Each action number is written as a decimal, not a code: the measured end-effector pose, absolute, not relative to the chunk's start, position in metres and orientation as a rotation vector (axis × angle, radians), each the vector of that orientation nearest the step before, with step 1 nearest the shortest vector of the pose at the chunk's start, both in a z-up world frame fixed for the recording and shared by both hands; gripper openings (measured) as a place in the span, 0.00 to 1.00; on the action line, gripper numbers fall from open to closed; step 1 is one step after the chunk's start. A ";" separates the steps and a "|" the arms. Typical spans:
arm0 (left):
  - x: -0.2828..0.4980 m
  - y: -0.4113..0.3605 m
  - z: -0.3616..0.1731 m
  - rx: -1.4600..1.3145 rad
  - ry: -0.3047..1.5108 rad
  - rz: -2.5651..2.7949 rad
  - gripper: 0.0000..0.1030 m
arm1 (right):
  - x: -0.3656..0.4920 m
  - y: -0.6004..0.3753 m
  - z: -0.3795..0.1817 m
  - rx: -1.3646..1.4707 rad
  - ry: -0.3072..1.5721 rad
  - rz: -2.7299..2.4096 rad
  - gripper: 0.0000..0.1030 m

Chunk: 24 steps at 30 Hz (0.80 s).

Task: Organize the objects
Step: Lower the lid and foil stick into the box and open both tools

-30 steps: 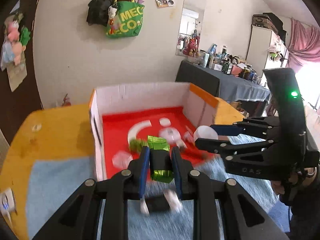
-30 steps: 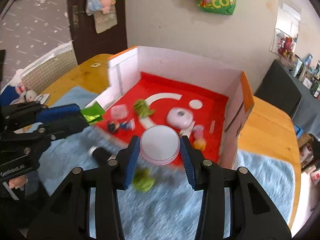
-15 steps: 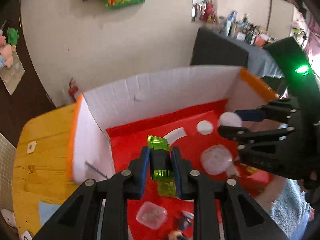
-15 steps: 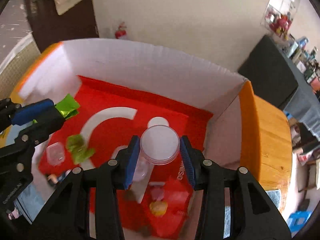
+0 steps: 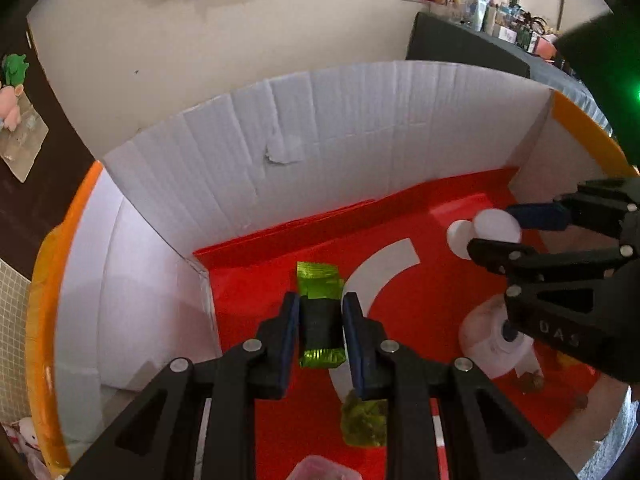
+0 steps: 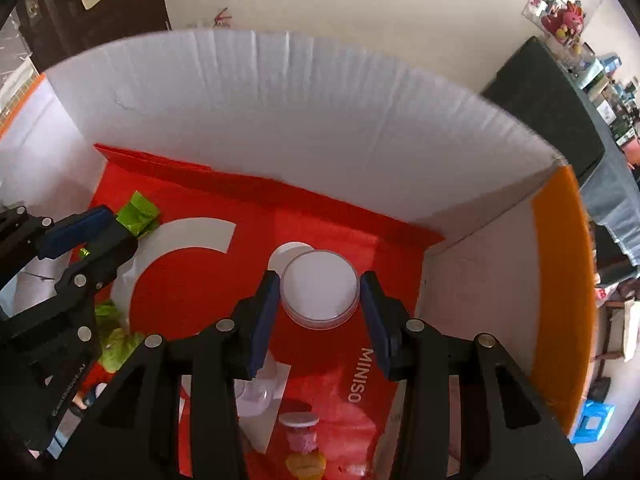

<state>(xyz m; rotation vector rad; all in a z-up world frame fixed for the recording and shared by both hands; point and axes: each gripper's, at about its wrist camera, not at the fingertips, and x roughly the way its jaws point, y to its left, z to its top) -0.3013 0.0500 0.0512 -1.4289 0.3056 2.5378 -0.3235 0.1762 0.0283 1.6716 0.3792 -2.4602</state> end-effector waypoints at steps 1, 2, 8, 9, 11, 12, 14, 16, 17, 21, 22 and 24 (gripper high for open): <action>-0.302 0.050 0.050 -1.432 0.307 2.536 0.23 | -0.323 0.176 0.027 1.675 0.381 -2.460 0.39; -0.302 0.051 0.050 -1.438 0.309 2.531 0.23 | -0.322 0.177 0.026 1.678 0.378 -2.456 0.39; -0.303 0.050 0.046 -1.466 0.311 2.515 0.23 | -0.317 0.179 0.024 1.688 0.353 -2.448 0.39; -0.303 0.049 0.046 -1.468 0.308 2.513 0.23 | -0.316 0.179 0.024 1.690 0.349 -2.447 0.39; -0.300 0.051 0.046 -1.469 0.312 2.510 0.23 | -0.313 0.179 0.025 1.687 0.351 -2.446 0.39; -0.299 0.051 0.046 -1.470 0.314 2.509 0.23 | -0.311 0.179 0.026 1.686 0.354 -2.445 0.39; -0.299 0.051 0.045 -1.482 0.315 2.504 0.23 | -0.309 0.180 0.026 1.687 0.354 -2.443 0.39; -0.297 0.050 0.045 -1.485 0.317 2.505 0.23 | -0.306 0.180 0.027 1.691 0.350 -2.441 0.39; -0.297 0.050 0.045 -1.484 0.318 2.505 0.23 | -0.305 0.181 0.028 1.692 0.349 -2.440 0.39; -0.295 0.048 0.047 -1.482 0.305 2.501 0.23 | -0.299 0.182 0.028 1.696 0.337 -2.433 0.53; -0.294 0.048 0.047 -1.480 0.302 2.501 0.23 | -0.297 0.181 0.029 1.694 0.342 -2.434 0.54; -0.291 0.047 0.047 -1.470 0.295 2.503 0.23 | -0.293 0.180 0.030 1.686 0.356 -2.436 0.55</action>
